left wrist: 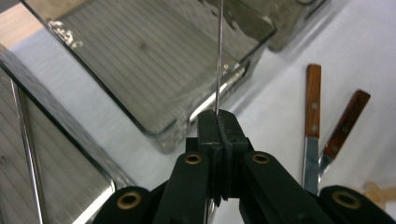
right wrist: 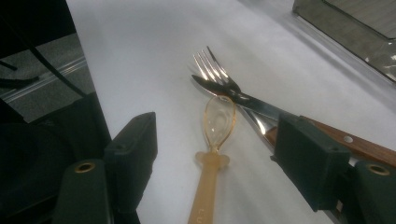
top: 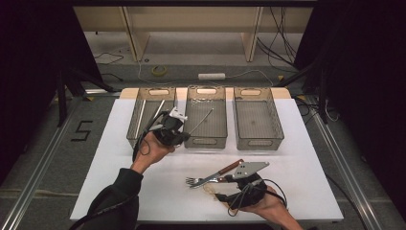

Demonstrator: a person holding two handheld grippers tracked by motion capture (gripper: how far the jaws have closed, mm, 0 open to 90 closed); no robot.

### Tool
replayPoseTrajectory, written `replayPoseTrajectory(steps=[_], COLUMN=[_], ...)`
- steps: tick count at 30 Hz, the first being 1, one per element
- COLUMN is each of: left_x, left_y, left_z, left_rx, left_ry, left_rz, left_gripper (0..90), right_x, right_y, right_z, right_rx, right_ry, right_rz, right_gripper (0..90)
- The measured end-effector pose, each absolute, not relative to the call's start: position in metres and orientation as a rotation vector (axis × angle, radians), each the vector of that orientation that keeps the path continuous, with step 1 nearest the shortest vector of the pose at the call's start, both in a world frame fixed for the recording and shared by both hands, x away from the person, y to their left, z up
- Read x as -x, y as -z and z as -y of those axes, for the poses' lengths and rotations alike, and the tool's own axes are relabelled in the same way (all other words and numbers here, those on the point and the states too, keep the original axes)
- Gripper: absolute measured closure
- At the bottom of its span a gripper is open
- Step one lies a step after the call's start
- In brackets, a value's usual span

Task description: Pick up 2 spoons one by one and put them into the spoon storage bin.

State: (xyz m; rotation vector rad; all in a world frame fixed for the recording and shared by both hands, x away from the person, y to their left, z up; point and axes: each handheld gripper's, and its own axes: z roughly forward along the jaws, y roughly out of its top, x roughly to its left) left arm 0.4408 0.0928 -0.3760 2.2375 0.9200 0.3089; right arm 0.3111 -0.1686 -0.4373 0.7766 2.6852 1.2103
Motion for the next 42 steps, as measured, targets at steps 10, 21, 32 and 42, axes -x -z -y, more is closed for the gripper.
replayPoseTrajectory(steps=[10,21,32,42], left_x=[-0.468,-0.496,-0.511,-0.521], left_y=[0.365,0.367,0.373,0.376], left_z=[-0.087,-0.080,-0.065,-0.058], left_rx=[-2.156,-2.095,-2.094,-2.074], left_ry=[-0.353,-0.335,-0.340,-0.340], left_rz=[-0.975,-1.041,-1.066,-1.093], left_gripper=[89.5,89.5,89.4,89.4], right_x=[-0.311,-0.311,-0.311,-0.311], right_y=[0.437,0.437,0.436,0.436], right_z=[0.169,0.169,0.171,0.171], right_rx=[-0.784,-0.778,-0.777,-0.775], right_ry=[-1.228,-1.230,-1.235,-1.235], right_rz=[-2.678,-2.680,-2.675,-2.676], right_gripper=[31.1,31.0,31.0,31.0])
